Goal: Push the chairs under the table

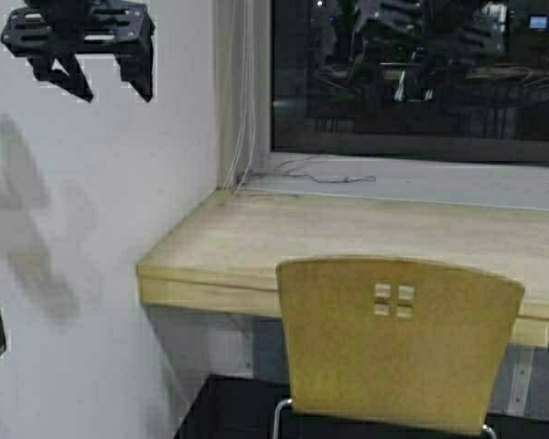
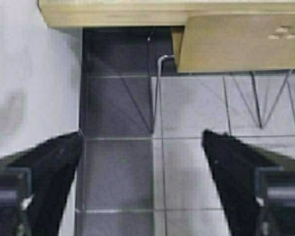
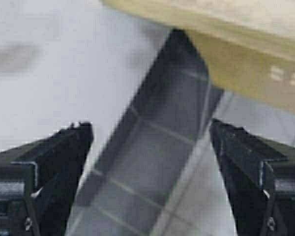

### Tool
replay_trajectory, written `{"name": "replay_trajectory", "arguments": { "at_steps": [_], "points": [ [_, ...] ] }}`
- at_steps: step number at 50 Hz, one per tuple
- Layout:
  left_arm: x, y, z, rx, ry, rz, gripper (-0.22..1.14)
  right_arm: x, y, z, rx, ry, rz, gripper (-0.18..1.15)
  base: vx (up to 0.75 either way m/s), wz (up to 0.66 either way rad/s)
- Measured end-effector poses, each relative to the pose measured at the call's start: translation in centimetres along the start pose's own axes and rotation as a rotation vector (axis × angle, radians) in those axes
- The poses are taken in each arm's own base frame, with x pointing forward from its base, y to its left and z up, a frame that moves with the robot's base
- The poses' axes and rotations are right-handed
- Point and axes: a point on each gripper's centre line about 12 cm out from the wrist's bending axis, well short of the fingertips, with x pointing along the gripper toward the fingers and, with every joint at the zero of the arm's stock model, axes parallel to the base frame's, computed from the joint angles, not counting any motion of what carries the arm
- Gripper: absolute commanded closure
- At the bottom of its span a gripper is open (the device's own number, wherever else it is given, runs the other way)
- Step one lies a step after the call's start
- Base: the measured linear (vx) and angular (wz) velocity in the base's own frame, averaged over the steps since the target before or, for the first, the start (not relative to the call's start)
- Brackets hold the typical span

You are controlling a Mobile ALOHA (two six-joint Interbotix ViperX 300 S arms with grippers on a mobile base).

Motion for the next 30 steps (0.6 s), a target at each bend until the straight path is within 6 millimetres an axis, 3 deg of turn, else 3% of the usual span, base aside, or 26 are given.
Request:
{"name": "replay_trajectory", "arguments": {
  "at_steps": [12,30],
  "points": [
    [-0.2,-0.1,0.9,0.002,-0.02,-0.002,-0.11,0.2,-1.2,0.6,0.023,-0.068,-0.019,-0.03,-0.31,0.27],
    [-0.2,0.0,1.9,-0.011,-0.054,-0.004,-0.11,0.2,-1.2,0.6,0.033,-0.072,-0.015,-0.03,-0.32,0.41]
  ]
}}
